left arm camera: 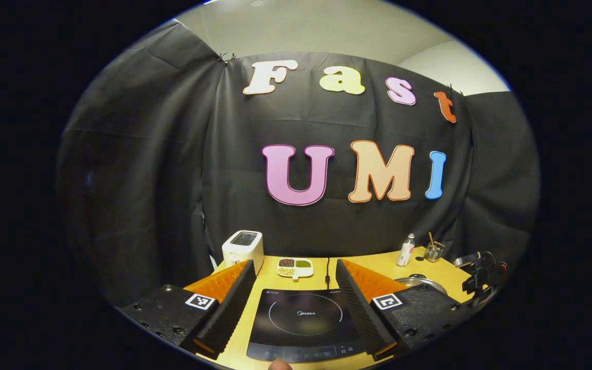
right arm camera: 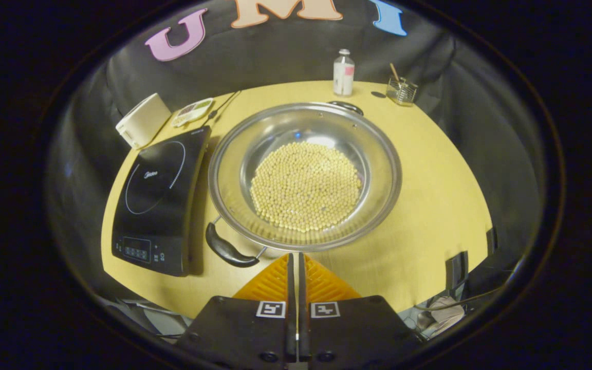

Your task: First push the handle of the pot to place it horizontally, then grasp the pot with both hands and set it on the induction cooktop.

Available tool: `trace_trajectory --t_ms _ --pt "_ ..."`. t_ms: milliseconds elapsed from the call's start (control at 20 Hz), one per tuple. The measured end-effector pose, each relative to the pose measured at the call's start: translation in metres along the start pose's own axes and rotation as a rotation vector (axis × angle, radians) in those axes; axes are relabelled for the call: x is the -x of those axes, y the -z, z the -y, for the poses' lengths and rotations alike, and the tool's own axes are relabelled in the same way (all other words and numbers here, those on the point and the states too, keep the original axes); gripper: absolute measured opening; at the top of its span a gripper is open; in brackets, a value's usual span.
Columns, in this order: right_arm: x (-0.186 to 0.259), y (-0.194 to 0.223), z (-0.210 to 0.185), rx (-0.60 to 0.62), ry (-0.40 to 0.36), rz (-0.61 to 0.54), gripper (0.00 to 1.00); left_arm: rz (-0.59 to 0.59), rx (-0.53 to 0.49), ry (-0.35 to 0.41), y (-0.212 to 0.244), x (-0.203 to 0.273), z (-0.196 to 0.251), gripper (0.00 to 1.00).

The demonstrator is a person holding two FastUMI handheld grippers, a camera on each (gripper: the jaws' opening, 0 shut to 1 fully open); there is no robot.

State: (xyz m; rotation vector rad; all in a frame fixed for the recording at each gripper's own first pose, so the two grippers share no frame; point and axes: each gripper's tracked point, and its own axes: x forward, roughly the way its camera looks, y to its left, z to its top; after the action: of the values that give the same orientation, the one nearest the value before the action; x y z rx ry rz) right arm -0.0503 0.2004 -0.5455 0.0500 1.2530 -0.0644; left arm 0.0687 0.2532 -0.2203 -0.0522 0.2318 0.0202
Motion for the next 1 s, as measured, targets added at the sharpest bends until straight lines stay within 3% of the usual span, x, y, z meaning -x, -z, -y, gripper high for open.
trace_trajectory --t_ms 150,350,900,950,1000 --pt "-0.013 0.007 -0.007 -0.011 -0.003 -0.025 0.04 -0.002 -0.004 -0.012 0.002 0.003 -0.008 0.92" --pt "-0.024 0.009 -0.021 -0.041 -0.011 -0.049 0.04 -0.010 -0.003 -0.023 0.005 0.006 -0.015 0.95" --pt "-0.034 0.001 -0.067 -0.046 -0.047 -0.042 0.02 -0.014 -0.009 -0.032 0.008 0.012 -0.029 0.95" --pt "-0.036 -0.003 -0.072 -0.053 -0.050 -0.043 0.02 -0.015 -0.006 -0.030 0.008 0.013 -0.029 0.92" --pt "-0.037 -0.003 -0.078 -0.058 -0.053 -0.041 0.02 -0.015 -0.004 -0.028 0.009 0.013 -0.030 0.95"
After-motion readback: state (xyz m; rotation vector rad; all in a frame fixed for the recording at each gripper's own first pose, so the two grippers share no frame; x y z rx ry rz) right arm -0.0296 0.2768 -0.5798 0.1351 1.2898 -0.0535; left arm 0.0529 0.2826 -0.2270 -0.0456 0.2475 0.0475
